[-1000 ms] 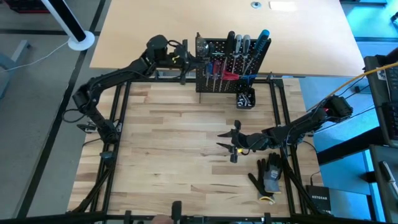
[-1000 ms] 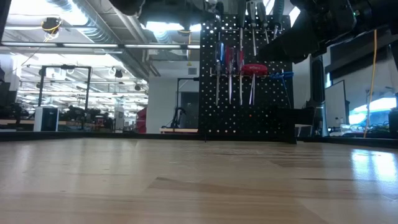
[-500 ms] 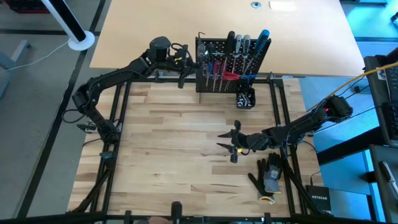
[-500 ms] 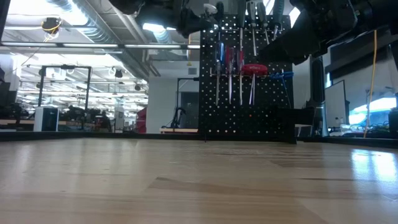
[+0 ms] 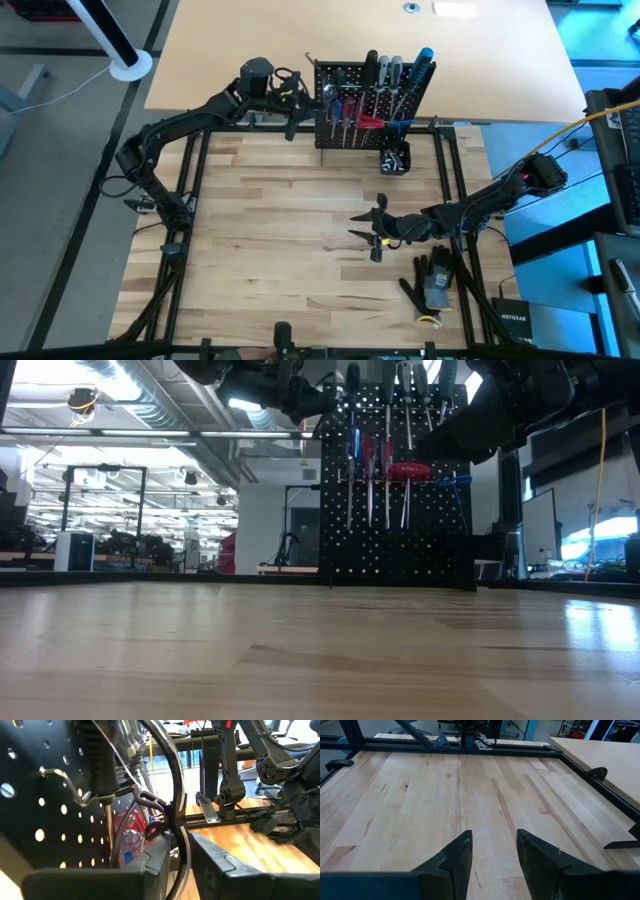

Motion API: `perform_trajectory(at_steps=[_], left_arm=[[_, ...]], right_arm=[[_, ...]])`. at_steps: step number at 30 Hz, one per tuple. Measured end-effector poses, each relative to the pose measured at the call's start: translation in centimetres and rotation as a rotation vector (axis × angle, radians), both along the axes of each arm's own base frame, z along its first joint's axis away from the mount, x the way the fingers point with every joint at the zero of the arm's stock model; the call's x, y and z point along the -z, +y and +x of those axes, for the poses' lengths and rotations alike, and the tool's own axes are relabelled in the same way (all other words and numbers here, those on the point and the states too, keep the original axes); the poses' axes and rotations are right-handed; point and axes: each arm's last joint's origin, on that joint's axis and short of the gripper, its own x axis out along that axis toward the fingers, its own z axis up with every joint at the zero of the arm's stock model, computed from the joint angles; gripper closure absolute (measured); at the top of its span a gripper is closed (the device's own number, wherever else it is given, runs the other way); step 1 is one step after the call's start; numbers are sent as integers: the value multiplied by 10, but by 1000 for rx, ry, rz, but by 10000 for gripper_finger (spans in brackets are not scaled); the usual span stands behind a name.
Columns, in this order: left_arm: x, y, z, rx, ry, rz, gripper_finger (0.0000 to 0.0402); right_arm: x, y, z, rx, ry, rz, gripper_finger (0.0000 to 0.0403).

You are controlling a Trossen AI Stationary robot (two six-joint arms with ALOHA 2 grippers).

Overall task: Hang tools onto peg board
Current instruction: Hang the black safety glasses on the peg board

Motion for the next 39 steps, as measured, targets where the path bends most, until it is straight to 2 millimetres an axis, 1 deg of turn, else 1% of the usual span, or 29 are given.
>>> perform_trajectory(at_steps=[6, 12, 22, 26, 29, 32, 35, 39], left_arm=[[0, 0, 0, -1, 0, 0, 315], [0, 2, 0, -48, 5, 10, 298], [0, 1, 0, -48, 4, 8, 297], [0, 1, 0, -55, 3, -25, 297], [3, -1, 0, -57, 32, -86, 297], [8, -11, -4, -39, 129, -115, 297], [7, -29, -10, -9, 224, -101, 297], [4, -60, -23, -110, 415, -50, 297]], right_arm=[[0, 0, 0, 0, 0, 0, 247], [0, 0, 0, 0, 0, 0, 247], [0, 0, 0, 0, 0, 0, 247], [0, 0, 0, 0, 0, 0, 247], [0, 0, 0, 0, 0, 0, 247], [0, 0, 0, 0, 0, 0, 247], [0, 0, 0, 0, 0, 0, 247], [0, 0, 0, 0, 1, 0, 247]])
